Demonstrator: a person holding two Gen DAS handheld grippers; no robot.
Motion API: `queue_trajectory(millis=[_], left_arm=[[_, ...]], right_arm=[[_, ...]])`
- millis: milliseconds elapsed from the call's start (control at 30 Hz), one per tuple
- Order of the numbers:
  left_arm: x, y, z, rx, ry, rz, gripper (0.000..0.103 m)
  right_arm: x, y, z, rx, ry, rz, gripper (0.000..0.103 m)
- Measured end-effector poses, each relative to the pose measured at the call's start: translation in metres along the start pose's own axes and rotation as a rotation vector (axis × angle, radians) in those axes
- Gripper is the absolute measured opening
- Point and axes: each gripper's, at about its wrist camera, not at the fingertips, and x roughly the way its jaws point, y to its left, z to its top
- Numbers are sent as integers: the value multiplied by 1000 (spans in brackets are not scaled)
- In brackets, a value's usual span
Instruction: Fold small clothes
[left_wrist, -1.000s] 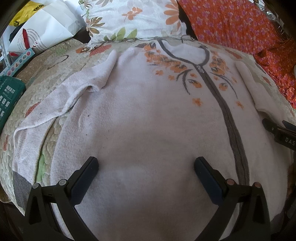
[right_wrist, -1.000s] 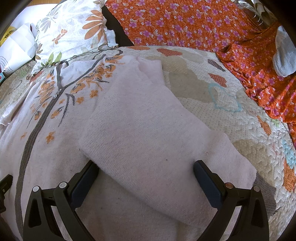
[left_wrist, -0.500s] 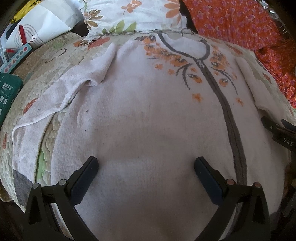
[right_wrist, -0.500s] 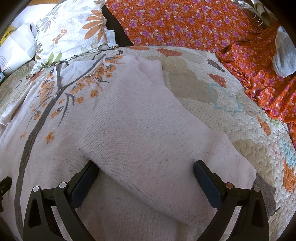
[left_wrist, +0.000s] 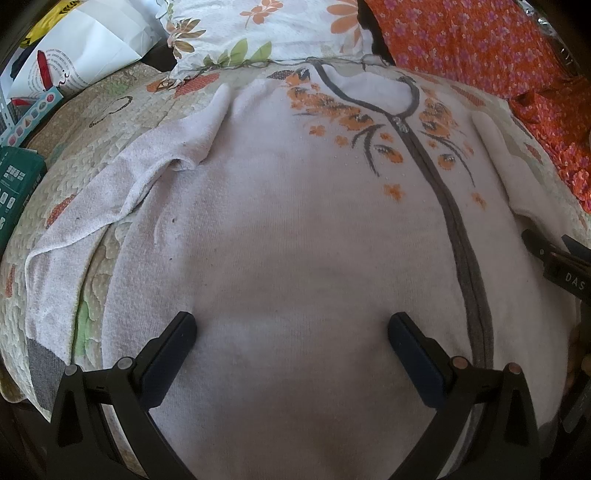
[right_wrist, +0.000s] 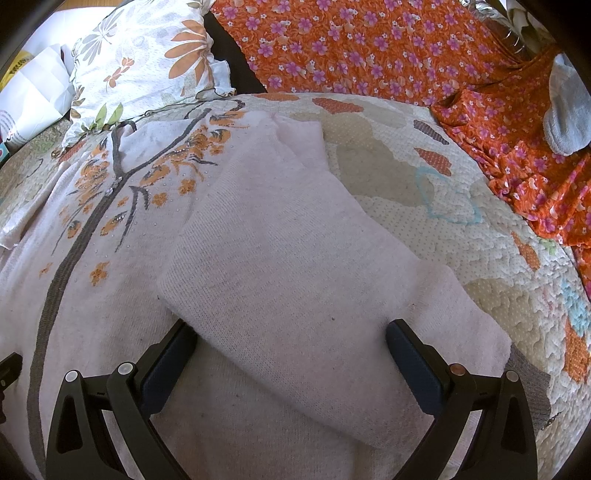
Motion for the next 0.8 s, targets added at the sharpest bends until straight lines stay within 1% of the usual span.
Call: queue_trajectory(millis=[200, 600, 700, 800], left_arm=[[1, 0, 1, -5, 17, 10, 103], [0, -2, -1, -23, 19, 26, 103], [-2, 3, 1, -36, 36, -2, 103], [-12, 18, 2, -85, 13, -63, 103]], right_arm=[[0, 0, 0, 0, 0, 0, 103], [0, -1, -1, -1, 0, 0, 103], [0, -1, 0, 0, 0, 0, 103], [-1, 0, -1, -1, 0, -1, 103]])
